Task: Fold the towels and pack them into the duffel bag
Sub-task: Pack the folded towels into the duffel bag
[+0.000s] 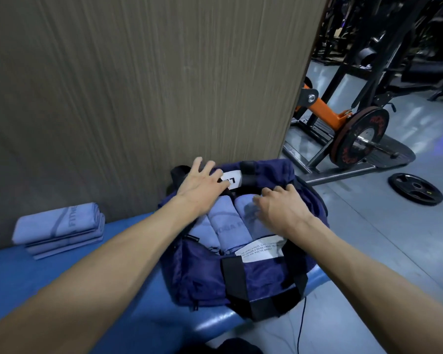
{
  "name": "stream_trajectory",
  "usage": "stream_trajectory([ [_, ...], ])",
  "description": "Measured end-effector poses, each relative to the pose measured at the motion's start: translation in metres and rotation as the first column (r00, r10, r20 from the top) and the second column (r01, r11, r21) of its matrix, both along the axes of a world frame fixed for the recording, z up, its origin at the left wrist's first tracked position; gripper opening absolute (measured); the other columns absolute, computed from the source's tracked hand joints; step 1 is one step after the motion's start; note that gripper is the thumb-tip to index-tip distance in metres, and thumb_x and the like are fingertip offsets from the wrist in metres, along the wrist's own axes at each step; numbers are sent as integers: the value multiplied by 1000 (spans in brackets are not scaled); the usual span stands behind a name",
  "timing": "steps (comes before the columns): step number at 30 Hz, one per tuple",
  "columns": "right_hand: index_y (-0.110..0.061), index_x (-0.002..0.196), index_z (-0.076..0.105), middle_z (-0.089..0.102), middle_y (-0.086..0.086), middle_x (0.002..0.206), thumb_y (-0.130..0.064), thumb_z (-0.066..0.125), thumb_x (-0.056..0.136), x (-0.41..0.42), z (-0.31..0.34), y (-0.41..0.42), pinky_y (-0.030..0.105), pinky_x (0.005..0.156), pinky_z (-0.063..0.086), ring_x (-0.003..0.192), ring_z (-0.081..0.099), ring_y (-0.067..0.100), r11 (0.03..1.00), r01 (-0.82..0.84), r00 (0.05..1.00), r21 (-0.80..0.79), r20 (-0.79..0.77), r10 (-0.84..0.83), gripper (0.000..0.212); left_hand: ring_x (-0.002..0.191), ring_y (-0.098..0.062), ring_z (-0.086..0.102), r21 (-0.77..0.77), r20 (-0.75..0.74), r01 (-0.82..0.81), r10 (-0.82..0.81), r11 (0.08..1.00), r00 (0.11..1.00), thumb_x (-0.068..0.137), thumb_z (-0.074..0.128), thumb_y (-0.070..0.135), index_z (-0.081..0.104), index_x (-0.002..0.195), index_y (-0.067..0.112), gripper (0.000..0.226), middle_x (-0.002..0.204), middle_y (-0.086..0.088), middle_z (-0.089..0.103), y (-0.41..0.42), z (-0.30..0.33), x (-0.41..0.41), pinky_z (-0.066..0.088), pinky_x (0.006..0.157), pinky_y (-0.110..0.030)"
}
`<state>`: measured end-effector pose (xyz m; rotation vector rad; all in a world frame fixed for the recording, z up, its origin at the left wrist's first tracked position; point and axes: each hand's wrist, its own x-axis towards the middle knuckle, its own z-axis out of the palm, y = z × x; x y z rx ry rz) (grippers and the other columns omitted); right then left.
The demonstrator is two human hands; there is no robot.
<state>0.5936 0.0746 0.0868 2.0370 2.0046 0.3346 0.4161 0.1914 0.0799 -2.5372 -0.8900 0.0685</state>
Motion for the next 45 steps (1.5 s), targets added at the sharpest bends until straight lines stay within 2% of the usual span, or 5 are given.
stream_trajectory([
  [16,-43,156,18,15,-2,161,-53,32,105,-56,-24,8,59,103,39,139,24,35,920,-52,961,-389,-269,-59,54,123,-27,36,-207,249,-246,295,947,922,97,57,45,65,122,24,33,133,1,41,-12,-11,-74,36,95,-42],
  [21,-35,150,31,10,-2,164,-38,45,104,-55,-25,10,66,102,37,144,17,40,889,-91,986,-449,-166,17,49,122,-20,34,-448,694,-36,373,893,616,99,59,41,65,119,20,30,137,14,45,-3,3,-86,33,98,-39],
  [28,-39,134,57,53,2,145,-51,46,98,-79,19,19,47,101,40,129,52,31,943,25,953,-331,-277,-123,39,128,-18,30,-651,554,70,409,756,725,91,68,49,63,126,25,43,138,13,42,0,-7,-116,29,108,-40],
  [38,-25,96,67,72,8,98,-38,52,95,-201,30,56,38,73,49,94,64,36,957,-275,785,95,-552,281,20,101,-20,62,-453,775,-112,453,884,441,92,68,16,71,108,21,17,107,3,63,10,-37,-247,49,94,-38],
  [45,-21,123,63,65,8,124,-32,51,99,-286,-17,103,40,93,50,113,60,34,956,-291,667,-31,-724,179,29,89,-26,64,-554,766,-473,642,686,33,86,75,22,69,96,18,12,95,-1,60,4,-60,-352,50,81,-35],
])
